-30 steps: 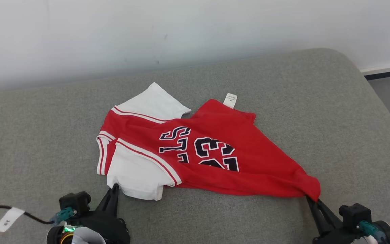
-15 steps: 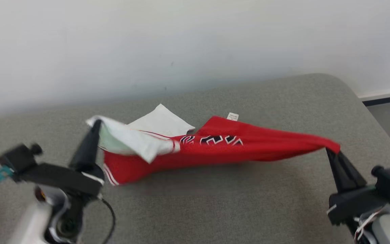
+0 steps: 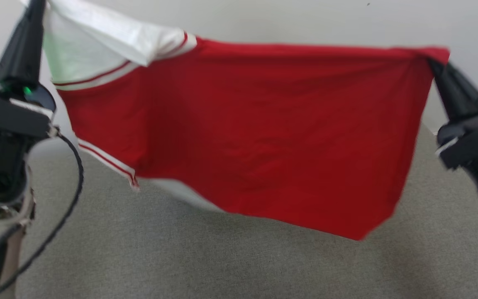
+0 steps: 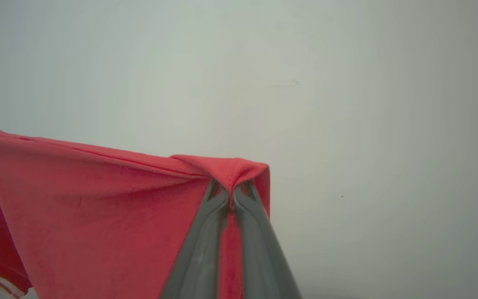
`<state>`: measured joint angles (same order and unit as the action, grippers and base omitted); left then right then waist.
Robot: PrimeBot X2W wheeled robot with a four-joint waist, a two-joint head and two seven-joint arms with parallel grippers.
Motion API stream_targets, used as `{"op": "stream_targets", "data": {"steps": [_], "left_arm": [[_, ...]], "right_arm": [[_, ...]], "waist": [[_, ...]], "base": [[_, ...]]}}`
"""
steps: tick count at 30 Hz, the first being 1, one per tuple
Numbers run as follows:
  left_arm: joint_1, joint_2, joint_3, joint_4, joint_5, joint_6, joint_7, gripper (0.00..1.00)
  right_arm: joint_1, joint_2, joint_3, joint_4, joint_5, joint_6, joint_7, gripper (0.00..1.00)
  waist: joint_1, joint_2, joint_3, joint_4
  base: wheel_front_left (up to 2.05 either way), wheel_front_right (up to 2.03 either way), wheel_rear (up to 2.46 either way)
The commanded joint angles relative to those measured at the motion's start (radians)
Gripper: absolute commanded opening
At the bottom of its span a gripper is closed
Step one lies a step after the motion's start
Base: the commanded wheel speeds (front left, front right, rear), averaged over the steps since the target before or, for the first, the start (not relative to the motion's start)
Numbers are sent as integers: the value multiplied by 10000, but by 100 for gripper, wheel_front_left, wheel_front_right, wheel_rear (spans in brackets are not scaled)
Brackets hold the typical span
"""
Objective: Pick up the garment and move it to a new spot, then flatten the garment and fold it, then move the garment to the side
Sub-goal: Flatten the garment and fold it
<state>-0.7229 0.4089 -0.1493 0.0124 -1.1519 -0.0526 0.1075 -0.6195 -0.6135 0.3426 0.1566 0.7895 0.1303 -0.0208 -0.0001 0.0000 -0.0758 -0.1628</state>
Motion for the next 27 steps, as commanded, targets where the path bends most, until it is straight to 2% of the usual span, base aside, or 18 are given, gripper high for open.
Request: {"op": "stream_targets", "data": {"steps": [1,6,11,17,22,27], "left_arm": [[-268,128,40,72,72,50,87,0],[-1045,228,63,99,-162,79,486,0],[-1210,89,93,-231,-752,196,970,0],[-1604,217,-223,55,-617,249,1390,0],[-2692,293,-1039,1735,-1,277,2041,0],[-4712,-266,-1895,4253,1007,152,1989,0]], "right_arm": [[-310,-155,-16,-53,287,10,228,0],[-1219,-795,-77,-115,1037,10,1009,0],[-1430,-1273,186,-339,1419,10,1434,0],[-1684,-1589,542,-293,1478,10,1868,0],[-2779,-1092,1476,557,1305,10,2460,0],[-4564,-128,2160,2474,1084,10,2878,0]], "waist": [[1,0,-25,-1],[1,0,-72,49],[1,0,-52,129],[1,0,202,223],[1,0,729,177],[1,0,1828,254]], "base": [[0,0,0],[0,0,0],[0,0,0],[0,0,0],[0,0,0],[0,0,0]]}}
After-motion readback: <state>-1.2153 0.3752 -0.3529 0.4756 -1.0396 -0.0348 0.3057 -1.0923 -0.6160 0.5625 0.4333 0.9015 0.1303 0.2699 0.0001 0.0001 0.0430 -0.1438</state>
